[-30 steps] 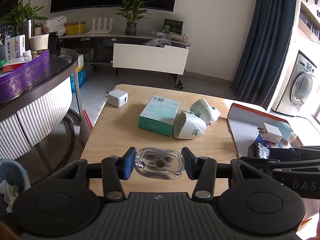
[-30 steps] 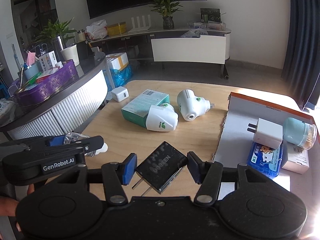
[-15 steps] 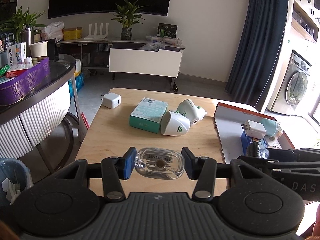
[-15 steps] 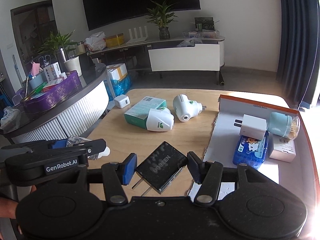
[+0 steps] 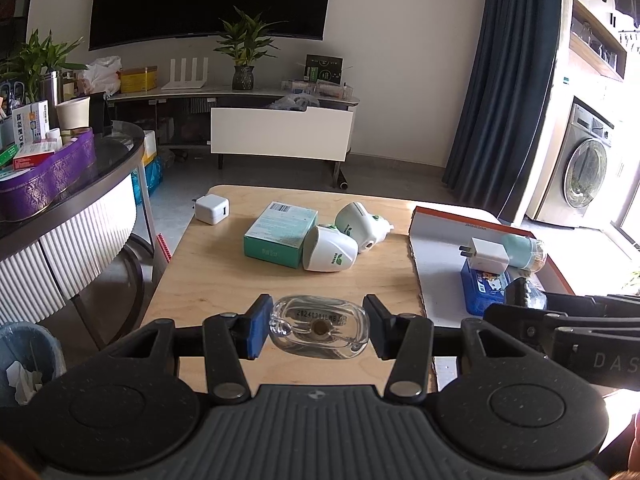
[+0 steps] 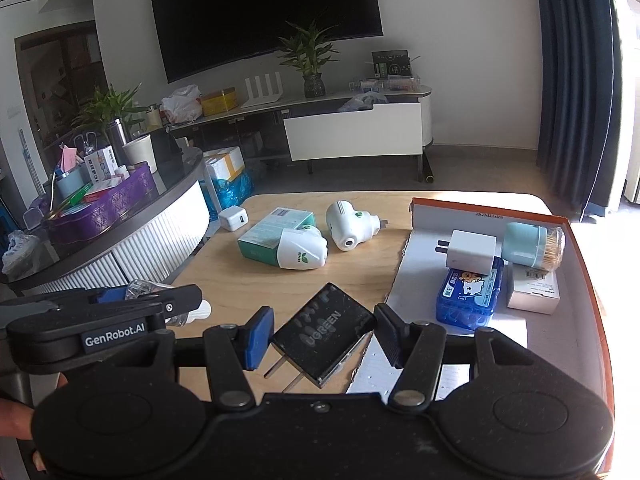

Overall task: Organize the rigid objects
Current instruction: 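Lift the glass bottle and black charger and carry both toward the tray, then bring the held glass bottle and black charger over the tray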

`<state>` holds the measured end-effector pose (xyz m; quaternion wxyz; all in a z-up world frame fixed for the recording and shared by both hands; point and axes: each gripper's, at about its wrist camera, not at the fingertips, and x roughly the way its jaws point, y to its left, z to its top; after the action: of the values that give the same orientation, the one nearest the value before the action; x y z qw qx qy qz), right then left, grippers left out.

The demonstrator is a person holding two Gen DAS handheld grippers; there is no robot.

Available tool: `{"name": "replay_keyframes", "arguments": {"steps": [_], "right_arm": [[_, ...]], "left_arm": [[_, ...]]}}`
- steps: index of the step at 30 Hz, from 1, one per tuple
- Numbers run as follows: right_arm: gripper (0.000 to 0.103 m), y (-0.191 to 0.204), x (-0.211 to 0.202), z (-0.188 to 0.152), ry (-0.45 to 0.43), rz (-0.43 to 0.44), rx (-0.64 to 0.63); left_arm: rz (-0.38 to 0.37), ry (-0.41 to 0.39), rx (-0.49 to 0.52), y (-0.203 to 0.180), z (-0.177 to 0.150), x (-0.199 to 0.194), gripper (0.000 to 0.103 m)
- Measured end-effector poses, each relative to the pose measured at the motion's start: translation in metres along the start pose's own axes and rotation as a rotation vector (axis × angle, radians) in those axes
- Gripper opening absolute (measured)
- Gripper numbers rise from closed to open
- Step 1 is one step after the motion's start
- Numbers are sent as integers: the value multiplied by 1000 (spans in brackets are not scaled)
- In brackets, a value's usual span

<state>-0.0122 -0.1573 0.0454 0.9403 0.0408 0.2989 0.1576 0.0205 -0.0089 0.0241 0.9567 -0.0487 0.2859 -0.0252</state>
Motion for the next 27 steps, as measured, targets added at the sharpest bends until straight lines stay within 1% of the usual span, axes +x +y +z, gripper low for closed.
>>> {"name": "replay_keyframes", "arguments": {"steps": [9,27], "right_arm": [[67,-13,-15,-4,-31,-24,27],[67,-34,-42,-5,-93,-73,65]], "left_arm": [[-17,-11,19,-14,0,-6,50],[-77,-37,59,-43,5,-10,50]]}}
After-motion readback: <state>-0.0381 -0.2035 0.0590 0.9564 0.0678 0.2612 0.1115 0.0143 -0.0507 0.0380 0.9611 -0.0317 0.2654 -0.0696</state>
